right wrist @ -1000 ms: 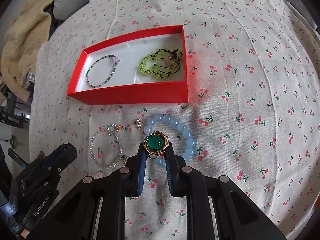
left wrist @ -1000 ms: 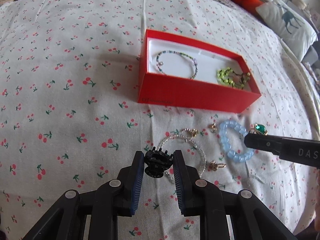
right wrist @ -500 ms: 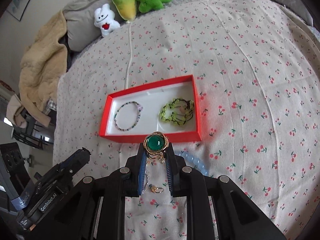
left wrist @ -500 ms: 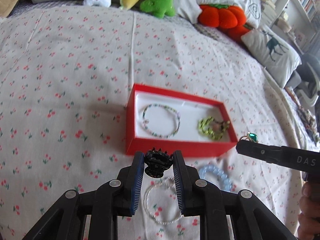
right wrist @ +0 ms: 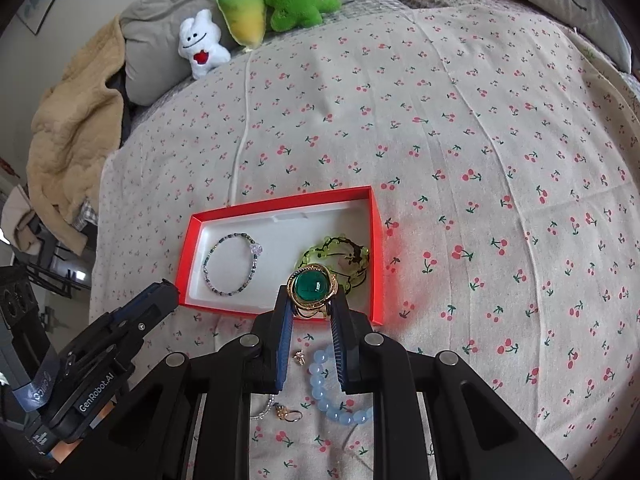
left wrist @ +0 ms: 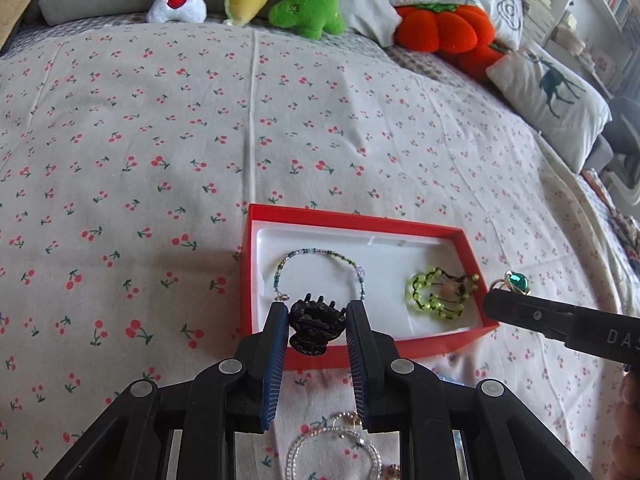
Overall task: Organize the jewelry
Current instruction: 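Carry the hair clip and the ring over the red box with both tools, then open both tools to drop the clip and ring into the box, then move both open tools back toward the bead bracelets on the sheet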
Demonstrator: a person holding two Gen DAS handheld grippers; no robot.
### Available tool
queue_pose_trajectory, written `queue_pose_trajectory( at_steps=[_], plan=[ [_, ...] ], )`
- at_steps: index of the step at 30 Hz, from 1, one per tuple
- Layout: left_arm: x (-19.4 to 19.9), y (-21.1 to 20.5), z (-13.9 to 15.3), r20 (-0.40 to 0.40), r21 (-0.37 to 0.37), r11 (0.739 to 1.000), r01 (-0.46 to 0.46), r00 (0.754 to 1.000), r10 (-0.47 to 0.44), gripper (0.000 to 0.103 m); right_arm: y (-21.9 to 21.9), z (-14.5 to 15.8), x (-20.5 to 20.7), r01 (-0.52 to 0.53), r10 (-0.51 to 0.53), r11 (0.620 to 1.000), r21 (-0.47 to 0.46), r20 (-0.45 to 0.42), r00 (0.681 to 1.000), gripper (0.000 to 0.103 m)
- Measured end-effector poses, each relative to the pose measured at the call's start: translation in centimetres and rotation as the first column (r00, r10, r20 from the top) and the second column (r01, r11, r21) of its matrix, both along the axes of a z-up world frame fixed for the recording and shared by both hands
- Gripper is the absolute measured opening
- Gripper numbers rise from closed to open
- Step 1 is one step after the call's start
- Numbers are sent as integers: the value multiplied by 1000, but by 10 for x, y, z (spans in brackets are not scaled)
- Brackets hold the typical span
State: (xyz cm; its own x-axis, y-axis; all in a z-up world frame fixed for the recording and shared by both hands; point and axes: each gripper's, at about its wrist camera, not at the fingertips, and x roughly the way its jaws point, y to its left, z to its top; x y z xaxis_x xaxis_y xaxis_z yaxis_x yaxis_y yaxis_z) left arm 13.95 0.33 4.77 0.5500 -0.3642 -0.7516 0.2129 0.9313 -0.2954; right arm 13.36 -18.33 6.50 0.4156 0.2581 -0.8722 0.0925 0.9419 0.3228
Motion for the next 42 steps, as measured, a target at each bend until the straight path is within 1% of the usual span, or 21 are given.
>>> queue_pose_trajectory(
  at_steps=[3,8,18,22,25,26,27,29,31,32,34,36,38,40,41,42],
  plan=[
    [5,-4,-6,-8,-2,1000,8,1000,-8,23,-1,-4,3,-6,6,1000,3,-10,1000,20],
    [9,-15,-14,-2,21,999,31,1000,-31,23,-2,-9,10,-7,8,1000,25,-27,1000,20],
    [12,-17,-17,9,44,999,15,1000,-15,24,3,-20,14,-17,20,999,35,-63,998,20],
    [9,-18,-16,5,49,999,15,1000,-15,25,2,-19,14,-15,18,999,52,-68,998,21],
    [3,-18,-12,15,62,998,16,1000,-17,35,1,-16,12,-22,25,998,57,-65,998,25],
    [1,-17,-10,17,66,998,14,1000,-15,40,1,-14,11,-23,27,998,59,-63,998,27],
    [-2,-16,-9,20,66,998,11,1000,-13,42,0,-13,9,-24,28,998,62,-62,998,29],
    [-7,-11,-6,20,64,998,7,1000,-8,43,-1,-9,6,-27,31,997,71,-58,998,32],
    [-13,-5,-2,18,63,998,-1,1000,0,46,-1,-5,2,-32,36,997,76,-52,998,34],
    [-17,-2,0,19,63,998,-7,1000,6,49,-1,-3,-1,-36,39,996,77,-48,998,35],
    [-24,3,3,18,67,998,-14,1000,13,57,-2,1,-8,-38,42,996,76,-42,998,41],
    [-32,9,4,12,78,997,-22,1000,21,66,-3,4,-16,-42,45,996,75,-38,998,51],
    [-39,14,2,-7,85,996,-29,1000,29,70,-4,6,-25,-48,51,996,70,-41,998,58],
    [-47,18,0,-31,90,995,-31,999,34,75,-3,6,-34,-50,53,997,60,-49,997,61],
    [-52,20,-2,-40,94,995,-31,999,35,81,-2,5,-38,-55,57,997,54,-54,997,62],
    [-56,21,-4,-47,100,995,-29,998,34,84,0,4,-41,-61,63,997,46,-61,996,63]
  ],
)
